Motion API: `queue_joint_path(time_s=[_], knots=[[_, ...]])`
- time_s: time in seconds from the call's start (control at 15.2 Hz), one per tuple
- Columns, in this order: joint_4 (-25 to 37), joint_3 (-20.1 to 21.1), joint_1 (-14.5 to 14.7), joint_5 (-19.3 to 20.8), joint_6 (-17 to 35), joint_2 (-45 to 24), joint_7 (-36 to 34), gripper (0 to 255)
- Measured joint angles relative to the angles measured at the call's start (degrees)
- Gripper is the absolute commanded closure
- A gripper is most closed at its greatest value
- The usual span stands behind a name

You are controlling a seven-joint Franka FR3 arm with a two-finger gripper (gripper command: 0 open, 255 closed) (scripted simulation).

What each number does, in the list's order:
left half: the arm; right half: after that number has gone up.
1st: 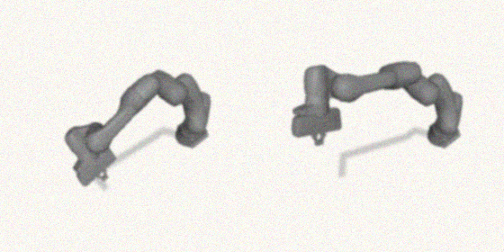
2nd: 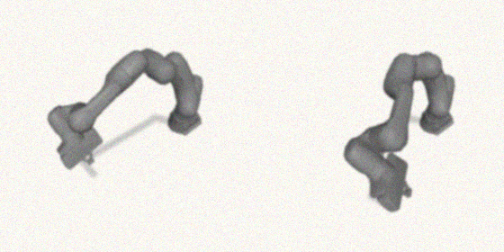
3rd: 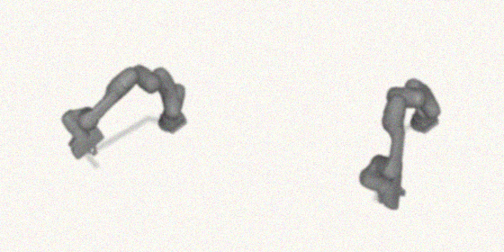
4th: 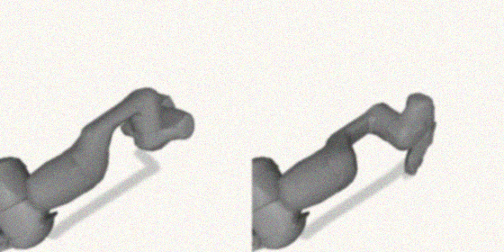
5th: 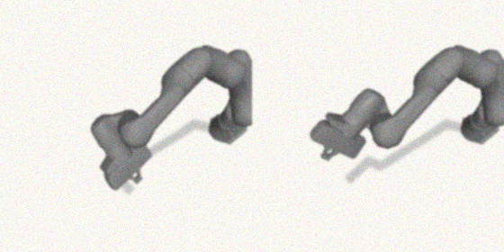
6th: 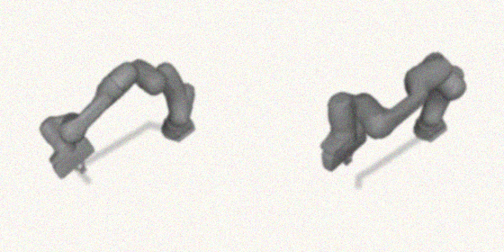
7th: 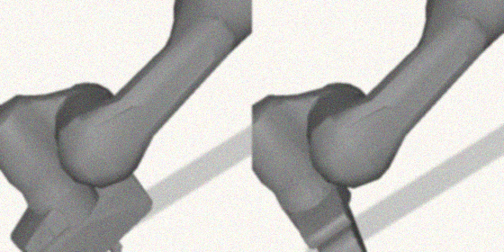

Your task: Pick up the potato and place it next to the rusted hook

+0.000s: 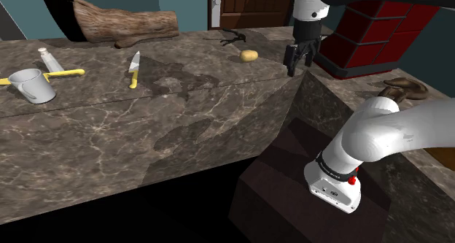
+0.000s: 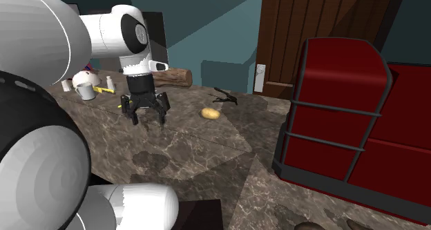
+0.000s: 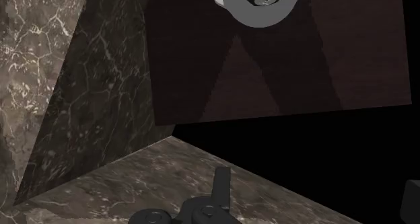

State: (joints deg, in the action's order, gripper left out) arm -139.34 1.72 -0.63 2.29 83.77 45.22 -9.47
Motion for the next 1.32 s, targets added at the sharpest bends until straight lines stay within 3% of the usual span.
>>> queue_joint_path(time_s=[0.26, 0.79, 1.32], knots=[[-1.0, -2.8, 0.2, 2.3, 2.9, -0.8, 5.0, 0], [-0.8, -14.2, 0.7, 9.6, 15.9, -8.7, 24.9, 0], [6.2, -24.5, 4.1, 9.5, 28.2, -23.2, 45.0, 0]])
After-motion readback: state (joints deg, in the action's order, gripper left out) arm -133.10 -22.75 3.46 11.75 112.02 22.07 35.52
